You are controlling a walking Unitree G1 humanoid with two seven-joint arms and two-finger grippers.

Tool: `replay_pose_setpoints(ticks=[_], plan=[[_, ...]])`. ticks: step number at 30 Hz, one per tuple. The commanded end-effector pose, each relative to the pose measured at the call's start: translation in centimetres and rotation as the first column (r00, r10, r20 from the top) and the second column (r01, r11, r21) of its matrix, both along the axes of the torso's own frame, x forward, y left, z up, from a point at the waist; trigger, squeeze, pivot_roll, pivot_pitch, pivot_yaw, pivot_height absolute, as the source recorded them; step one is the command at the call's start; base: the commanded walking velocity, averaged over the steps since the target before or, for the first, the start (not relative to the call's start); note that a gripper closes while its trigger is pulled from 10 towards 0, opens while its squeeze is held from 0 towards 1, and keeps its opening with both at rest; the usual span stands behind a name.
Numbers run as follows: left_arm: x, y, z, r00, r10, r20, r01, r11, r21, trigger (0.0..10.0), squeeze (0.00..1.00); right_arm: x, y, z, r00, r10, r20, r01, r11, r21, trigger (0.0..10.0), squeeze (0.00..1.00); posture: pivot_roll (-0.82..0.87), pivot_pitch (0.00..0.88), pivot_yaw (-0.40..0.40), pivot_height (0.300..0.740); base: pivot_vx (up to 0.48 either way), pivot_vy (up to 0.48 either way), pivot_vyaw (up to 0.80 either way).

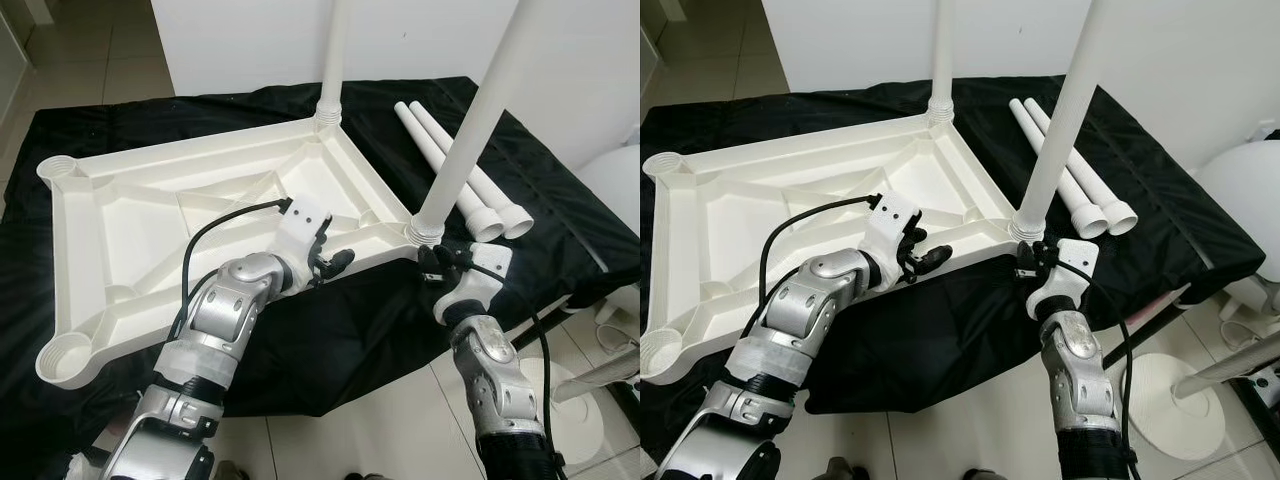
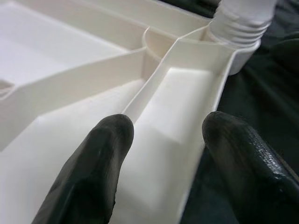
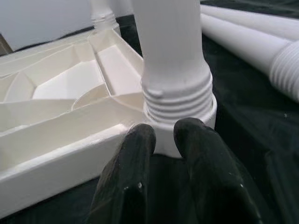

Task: Building children table

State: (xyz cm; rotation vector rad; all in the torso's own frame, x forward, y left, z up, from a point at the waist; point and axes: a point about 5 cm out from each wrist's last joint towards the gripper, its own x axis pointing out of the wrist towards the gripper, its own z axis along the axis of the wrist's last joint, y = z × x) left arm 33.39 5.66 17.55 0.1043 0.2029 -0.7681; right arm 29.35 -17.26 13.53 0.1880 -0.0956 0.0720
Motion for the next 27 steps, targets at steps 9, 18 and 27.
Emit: replay_pose_setpoints(ticks=[9, 18, 27], plan=[[1.9, 2.6, 0.0, 0.942, 0.333, 0.028, -0.334, 0.942, 0.041, 10.0, 0.0, -1.3, 0.0, -0.7, 1.0, -0.001, -0.031, 0.001, 1.0, 0.022, 10.0, 0.0, -0.04, 0.117, -0.011, 0.74, 0.0, 0.0, 0.0], [2.0, 2.9, -0.6, 0.938, 0.343, 0.044, -0.346, 0.932, 0.11, 10.0, 0.0, -1.8, 1.3, -1.2, 0.998, 0.042, -0.045, -0.04, 0.999, 0.034, 10.0, 0.0, -0.04, 0.107, -0.012, 0.74, 0.0, 0.0, 0.0], [1.6, 2.2, 0.4, 0.969, 0.246, 0.018, -0.246, 0.969, -0.015, 10.0, 0.0, -1.9, 1.5, -1.5, 0.997, 0.049, -0.055, -0.047, 0.998, 0.03, 10.0, 0.0, -0.04, 0.095, -0.01, 0.74, 0.0, 0.0, 0.0]])
